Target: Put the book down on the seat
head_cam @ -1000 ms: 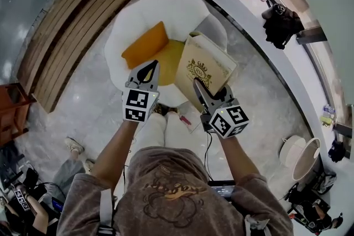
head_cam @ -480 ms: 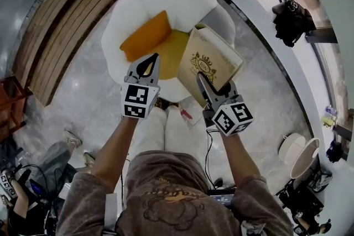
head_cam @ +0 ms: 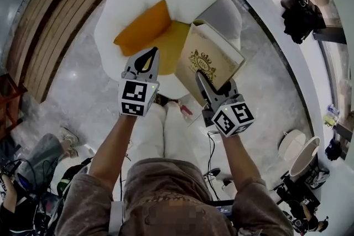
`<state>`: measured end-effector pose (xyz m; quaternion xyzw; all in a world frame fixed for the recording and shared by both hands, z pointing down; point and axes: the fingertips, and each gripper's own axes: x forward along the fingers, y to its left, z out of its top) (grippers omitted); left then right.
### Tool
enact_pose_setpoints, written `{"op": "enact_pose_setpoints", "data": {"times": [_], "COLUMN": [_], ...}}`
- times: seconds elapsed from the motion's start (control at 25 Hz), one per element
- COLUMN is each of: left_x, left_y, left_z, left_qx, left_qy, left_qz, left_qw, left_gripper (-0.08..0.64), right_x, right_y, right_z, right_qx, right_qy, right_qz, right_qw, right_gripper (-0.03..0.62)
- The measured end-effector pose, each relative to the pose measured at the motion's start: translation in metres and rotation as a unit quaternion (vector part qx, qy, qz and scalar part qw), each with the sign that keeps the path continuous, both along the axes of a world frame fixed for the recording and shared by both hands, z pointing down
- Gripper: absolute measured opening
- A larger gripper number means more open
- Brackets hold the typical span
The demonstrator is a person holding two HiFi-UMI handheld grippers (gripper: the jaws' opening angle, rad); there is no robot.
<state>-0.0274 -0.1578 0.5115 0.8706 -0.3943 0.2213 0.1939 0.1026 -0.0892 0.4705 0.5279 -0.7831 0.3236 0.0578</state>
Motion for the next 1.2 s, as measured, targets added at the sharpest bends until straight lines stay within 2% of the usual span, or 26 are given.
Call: {"op": "enact_pose_setpoints", "data": {"times": [0.88, 1.2], "left_x": [0.000, -0.011], "left_y": [0.008, 0.016], "left_z": [0.149, 0.182], "left_qx": [-0.051, -0.072], "left_qy": [0.007, 0.001], "left_qz": [-0.009, -0.011], "left_qw": [0.9986, 0.9973], "left_gripper": [0.003, 0.003], "right_x": [-0.014, -0.024], "right_y": [0.007, 0.000], "right_z": [0.167, 0.203], "right_qx": [-0.075, -0.091], "right_qy": [-0.004, -0.011], "right_qz": [-0.002, 0.004], "right_qw": [0.997, 0.996], "right_gripper": [0.232, 0.232]}}
